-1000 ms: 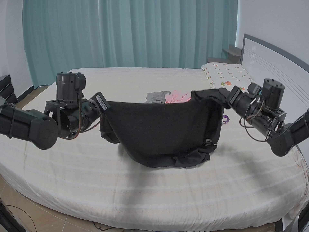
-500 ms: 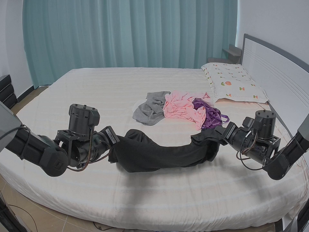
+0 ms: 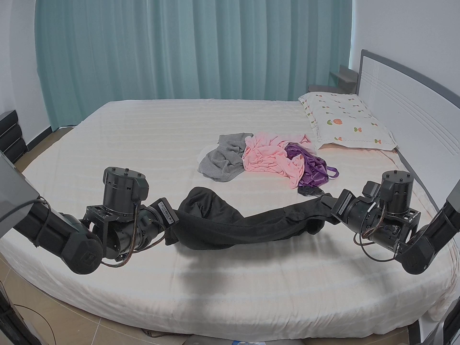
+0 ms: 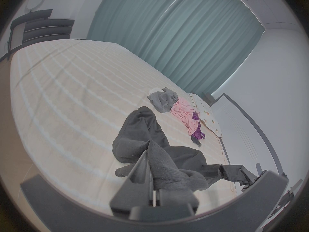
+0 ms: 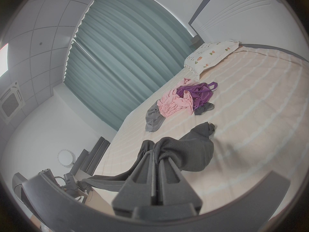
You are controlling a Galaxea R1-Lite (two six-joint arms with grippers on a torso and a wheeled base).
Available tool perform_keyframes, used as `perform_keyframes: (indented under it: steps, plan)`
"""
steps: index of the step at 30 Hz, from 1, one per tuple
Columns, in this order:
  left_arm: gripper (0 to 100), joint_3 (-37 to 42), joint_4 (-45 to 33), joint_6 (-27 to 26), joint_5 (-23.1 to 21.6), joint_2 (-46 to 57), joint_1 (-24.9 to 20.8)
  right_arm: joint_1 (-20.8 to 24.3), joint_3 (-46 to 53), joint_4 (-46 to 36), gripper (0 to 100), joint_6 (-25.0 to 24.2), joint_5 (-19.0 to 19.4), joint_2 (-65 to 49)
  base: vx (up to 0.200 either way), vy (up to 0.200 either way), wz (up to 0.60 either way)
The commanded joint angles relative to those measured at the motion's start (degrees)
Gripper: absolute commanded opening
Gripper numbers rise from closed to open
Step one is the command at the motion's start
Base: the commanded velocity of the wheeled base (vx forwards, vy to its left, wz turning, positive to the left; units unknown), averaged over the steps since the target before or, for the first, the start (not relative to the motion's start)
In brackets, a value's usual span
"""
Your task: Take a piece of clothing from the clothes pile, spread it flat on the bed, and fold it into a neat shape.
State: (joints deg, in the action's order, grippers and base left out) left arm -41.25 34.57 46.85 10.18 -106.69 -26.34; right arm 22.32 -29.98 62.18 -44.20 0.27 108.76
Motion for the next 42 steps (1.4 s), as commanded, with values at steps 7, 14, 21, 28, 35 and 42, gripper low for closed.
perform_keyframes:
  steps: [7, 14, 21, 28, 35, 42]
  plan:
    - [0, -0.76, 0.06, 0.61, 0.10, -0.27, -0.02, 0.00, 0.62, 0.04, 0, -0.01, 0.08, -1.80, 0.000, 0.000, 0.00]
    - [0, -1.55, 0.41, 3.51, 0.02, 0.26, 0.33, 0.09, 0.62, 0.04, 0, -0.09, 0.26, -1.80, 0.000, 0.000, 0.00]
    - [0, -1.55, 0.76, 3.60, 0.02, 0.43, 0.33, 0.71, 0.62, 0.04, 0, -0.18, 0.17, -1.89, 0.000, 0.171, 0.00]
    - [0, -1.55, 0.85, 3.51, 0.02, 0.52, 0.50, 0.62, 0.62, 0.04, 0, -0.45, 0.26, -1.98, 0.000, 0.200, 0.00]
    - [0, -1.55, 0.85, 3.51, 0.02, 1.14, 0.50, 0.53, 0.88, 3.73, 0, -0.80, 0.08, -1.27, 0.000, 0.200, 0.00]
    - [0, -1.46, 0.85, 3.51, 0.02, 1.75, 0.50, 0.53, 1.32, 4.61, 0, -0.71, 0.08, -1.19, 0.000, 0.200, 0.00]
